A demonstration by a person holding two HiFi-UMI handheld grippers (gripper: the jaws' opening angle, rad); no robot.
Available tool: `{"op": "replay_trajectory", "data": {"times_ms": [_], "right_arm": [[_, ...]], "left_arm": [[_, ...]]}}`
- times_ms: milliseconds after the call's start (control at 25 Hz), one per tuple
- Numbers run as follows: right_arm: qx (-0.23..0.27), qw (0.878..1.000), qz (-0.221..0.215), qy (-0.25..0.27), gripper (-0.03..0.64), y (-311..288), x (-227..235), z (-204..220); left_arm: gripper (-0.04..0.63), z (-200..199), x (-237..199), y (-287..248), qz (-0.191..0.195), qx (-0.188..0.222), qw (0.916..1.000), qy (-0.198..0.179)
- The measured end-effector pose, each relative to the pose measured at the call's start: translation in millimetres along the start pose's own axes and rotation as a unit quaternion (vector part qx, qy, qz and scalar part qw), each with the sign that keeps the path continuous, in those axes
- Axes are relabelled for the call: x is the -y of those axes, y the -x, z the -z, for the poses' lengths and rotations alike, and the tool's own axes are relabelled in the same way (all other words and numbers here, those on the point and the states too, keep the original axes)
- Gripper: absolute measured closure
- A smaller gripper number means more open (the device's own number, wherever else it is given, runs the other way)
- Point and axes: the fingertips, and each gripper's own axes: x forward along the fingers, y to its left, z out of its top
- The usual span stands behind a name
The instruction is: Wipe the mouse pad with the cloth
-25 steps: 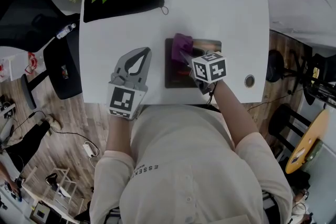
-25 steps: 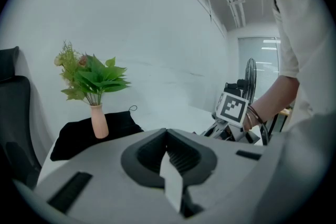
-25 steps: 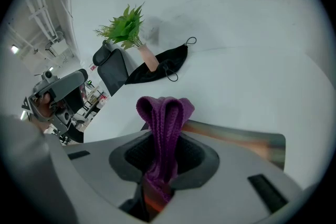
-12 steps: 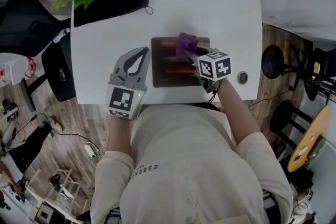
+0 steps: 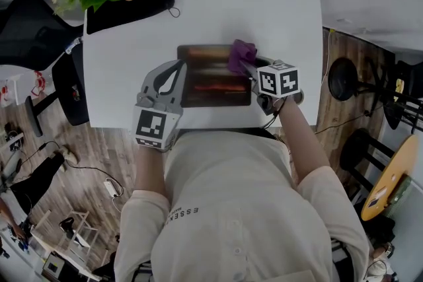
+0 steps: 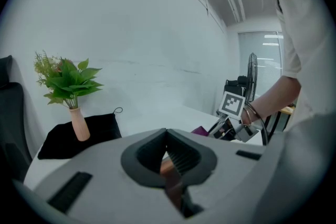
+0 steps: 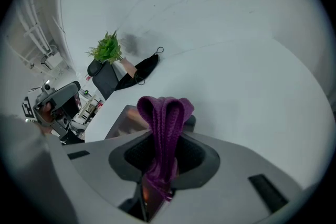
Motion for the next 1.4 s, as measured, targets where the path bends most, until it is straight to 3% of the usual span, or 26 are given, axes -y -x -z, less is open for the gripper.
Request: {"op": "replay_trajectory", "data": {"times_ms": [360,640,880,1080,1400], "right_arm": [[-0.005,1.000,0.008,-0.026,0.513,26,39,10],[0.003,0.999,0.026,-0.037,0.514,41,40,8],[0.017,1.000,-0.006,-0.017,0.514,42,-10,1],[0.000,1.000,-0.029,0.005,0.514,20,-62,8],[-0.042,0.995,-0.076,0.040,0.514,-36,-144,27]], "left_arm": [[0.594,-3,30,-6,-0.016,-0.007,0.9998,-0.006],[0.594,-3,35,0,-0.015,-0.005,0.9998,-0.010],[0.594,-5,19,12,-0.005,0.001,0.9998,-0.018],[0.594,1,4,31,0.008,0.002,0.9997,-0.024],[0.594,33,-30,70,0.002,-0.017,0.9998,0.004]]}}
